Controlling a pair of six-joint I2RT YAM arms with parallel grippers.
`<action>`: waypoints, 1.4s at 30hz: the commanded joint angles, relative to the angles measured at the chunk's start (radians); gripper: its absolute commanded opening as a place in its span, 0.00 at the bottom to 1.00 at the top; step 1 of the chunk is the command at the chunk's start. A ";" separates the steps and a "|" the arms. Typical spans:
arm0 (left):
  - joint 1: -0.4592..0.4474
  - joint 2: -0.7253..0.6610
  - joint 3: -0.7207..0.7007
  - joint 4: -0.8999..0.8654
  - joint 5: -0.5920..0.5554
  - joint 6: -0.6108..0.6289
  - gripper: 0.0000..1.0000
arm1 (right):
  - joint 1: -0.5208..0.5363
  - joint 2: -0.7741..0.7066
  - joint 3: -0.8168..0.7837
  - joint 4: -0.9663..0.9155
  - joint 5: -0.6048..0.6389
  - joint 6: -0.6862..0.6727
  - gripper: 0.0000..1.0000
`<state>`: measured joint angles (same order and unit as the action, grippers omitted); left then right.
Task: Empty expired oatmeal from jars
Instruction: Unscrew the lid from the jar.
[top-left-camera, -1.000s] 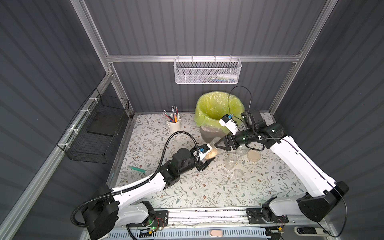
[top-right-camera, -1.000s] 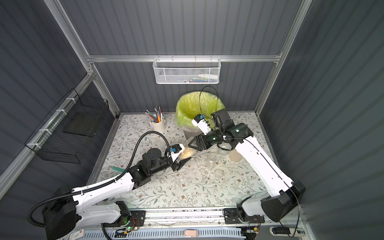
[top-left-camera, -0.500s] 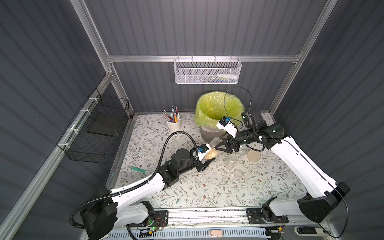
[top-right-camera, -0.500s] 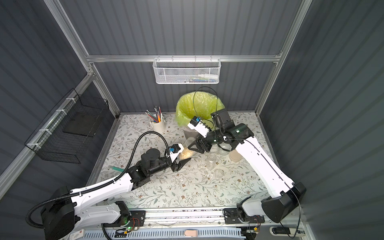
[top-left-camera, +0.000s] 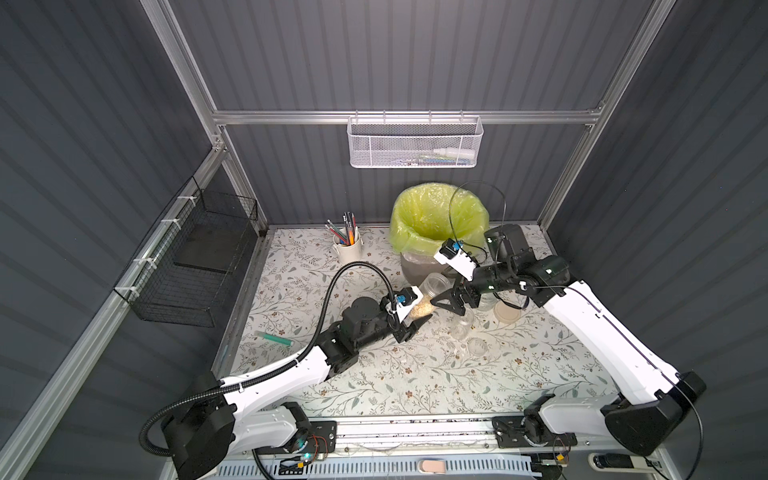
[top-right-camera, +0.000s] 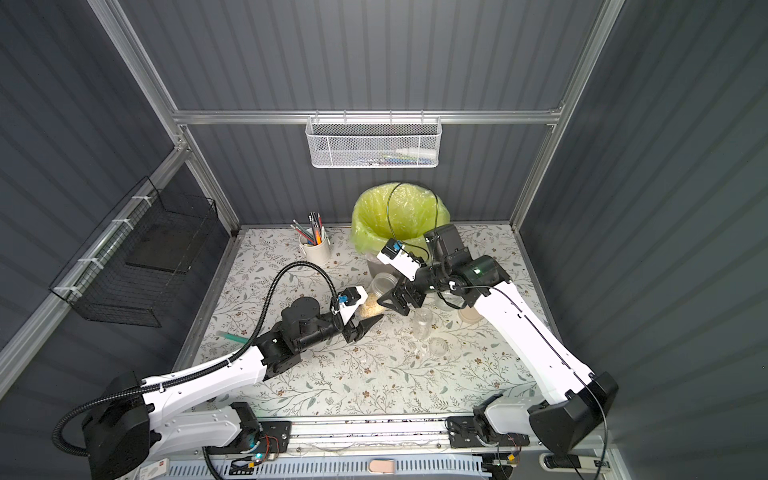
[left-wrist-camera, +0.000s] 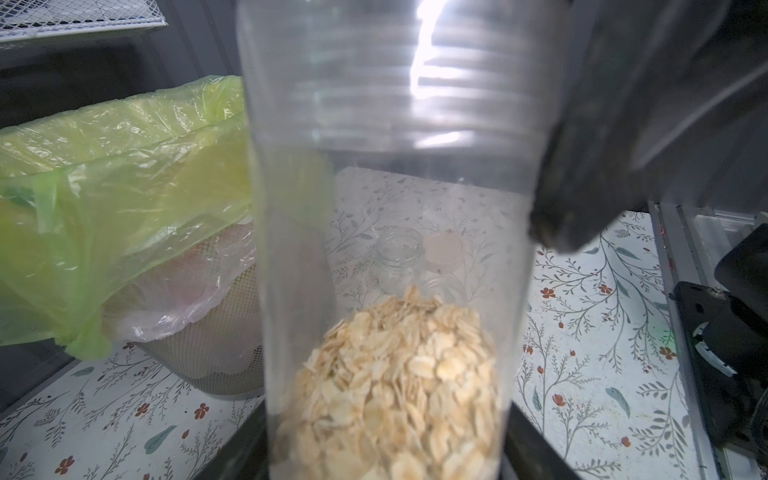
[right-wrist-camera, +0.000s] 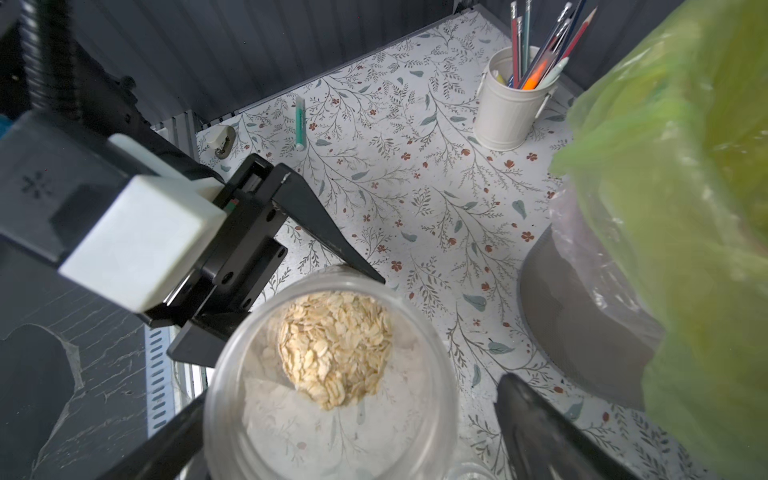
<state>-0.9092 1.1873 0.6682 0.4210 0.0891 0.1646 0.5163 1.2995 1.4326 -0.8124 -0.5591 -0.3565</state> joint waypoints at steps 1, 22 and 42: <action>-0.002 -0.004 0.024 0.068 -0.022 0.019 0.15 | -0.019 -0.046 -0.030 0.025 0.000 0.023 0.97; -0.003 0.056 0.065 0.002 -0.121 0.134 0.15 | -0.038 -0.054 0.207 -0.234 0.197 0.853 0.89; -0.003 0.077 0.054 0.005 -0.147 0.142 0.15 | 0.006 0.165 0.304 -0.342 0.129 0.981 0.78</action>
<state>-0.9092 1.2682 0.6998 0.4046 -0.0452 0.2966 0.5121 1.4578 1.7279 -1.1526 -0.4198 0.6136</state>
